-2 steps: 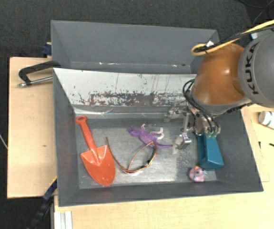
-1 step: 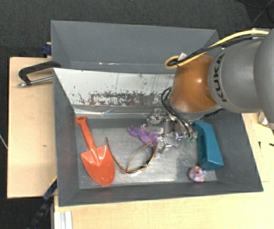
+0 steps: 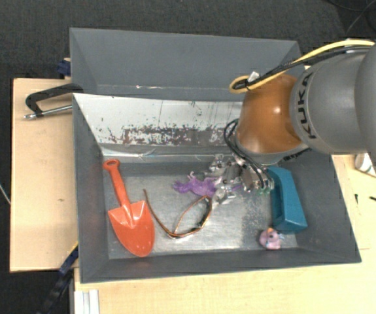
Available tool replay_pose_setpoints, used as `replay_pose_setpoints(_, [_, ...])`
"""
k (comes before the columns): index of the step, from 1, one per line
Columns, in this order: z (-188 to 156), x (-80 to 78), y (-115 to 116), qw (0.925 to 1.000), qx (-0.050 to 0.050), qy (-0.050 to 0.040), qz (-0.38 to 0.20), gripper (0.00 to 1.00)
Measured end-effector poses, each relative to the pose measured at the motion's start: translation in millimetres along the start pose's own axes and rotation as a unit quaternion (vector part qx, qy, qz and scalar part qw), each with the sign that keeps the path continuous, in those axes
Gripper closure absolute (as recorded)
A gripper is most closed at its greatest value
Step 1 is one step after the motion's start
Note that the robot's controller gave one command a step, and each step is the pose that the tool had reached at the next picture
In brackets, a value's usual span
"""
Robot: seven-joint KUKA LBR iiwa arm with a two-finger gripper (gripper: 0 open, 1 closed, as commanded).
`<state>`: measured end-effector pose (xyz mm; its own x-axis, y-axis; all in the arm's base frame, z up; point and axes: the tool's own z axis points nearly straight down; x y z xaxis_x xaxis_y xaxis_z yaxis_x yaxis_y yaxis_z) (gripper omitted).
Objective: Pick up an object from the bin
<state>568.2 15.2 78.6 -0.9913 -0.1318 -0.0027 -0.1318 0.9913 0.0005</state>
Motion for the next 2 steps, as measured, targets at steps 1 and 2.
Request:
replay_pose_setpoints(1, [0.0, 0.0, 0.0, 1.0000, 0.000, 0.0000, 0.000, 1.00])
replay_pose_setpoints(2, [-0.1, -0.1, 0.2, 1.0000, 0.000, -0.0001, 0.000, 1.00])
